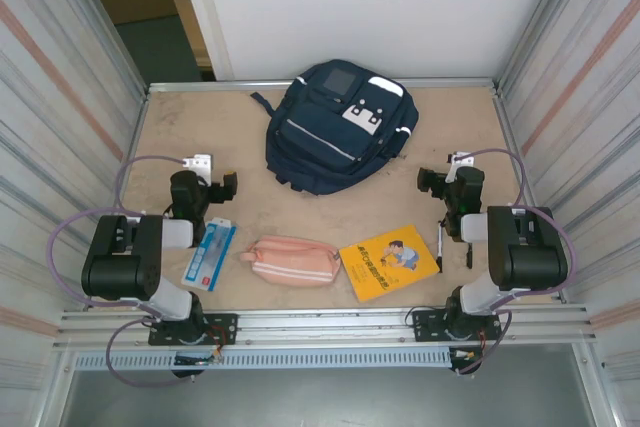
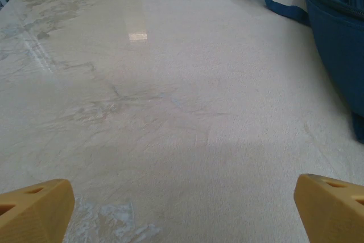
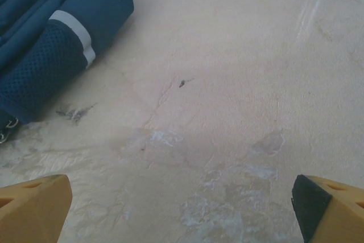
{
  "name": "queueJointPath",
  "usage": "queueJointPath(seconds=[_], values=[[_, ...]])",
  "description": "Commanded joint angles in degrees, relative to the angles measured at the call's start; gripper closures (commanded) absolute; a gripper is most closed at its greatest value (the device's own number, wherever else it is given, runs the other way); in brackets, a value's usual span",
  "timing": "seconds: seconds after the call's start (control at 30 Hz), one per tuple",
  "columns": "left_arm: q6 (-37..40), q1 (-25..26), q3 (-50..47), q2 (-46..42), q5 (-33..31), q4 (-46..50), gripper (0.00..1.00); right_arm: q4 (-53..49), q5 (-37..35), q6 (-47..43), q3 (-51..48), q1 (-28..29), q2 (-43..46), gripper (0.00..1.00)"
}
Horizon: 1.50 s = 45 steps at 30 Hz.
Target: Pack the student bag
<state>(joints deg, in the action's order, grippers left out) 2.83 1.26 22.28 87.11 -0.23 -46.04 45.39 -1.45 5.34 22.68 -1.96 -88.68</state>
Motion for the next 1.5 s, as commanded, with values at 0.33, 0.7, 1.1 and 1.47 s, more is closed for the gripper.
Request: queueJointPath(seconds=[0.33,0.7,1.1,1.47], values=[[1.82,0.42,1.32,-0.52,0.84,0.61,0.01,0.27,0.35,-0.20,0.96,-0.28,0.35,0.01],[1.62,0.16,1.34,-0.47,1.36,0.69,0.01,0.20,0.63,-0.13,0.89,-0.38,0.27,0.01],[1.18,1.55,3.74,-12.64,-0.51,15.22,0.01,-15.82,-6.03,-1.83,6.04,2.98,10.75,0.01],[-10.29,10.81,13.60,-41.21,3.05,50.54,0.01,-53.25,-4.72,14.87,20.63,5.76,30.65,0.01]])
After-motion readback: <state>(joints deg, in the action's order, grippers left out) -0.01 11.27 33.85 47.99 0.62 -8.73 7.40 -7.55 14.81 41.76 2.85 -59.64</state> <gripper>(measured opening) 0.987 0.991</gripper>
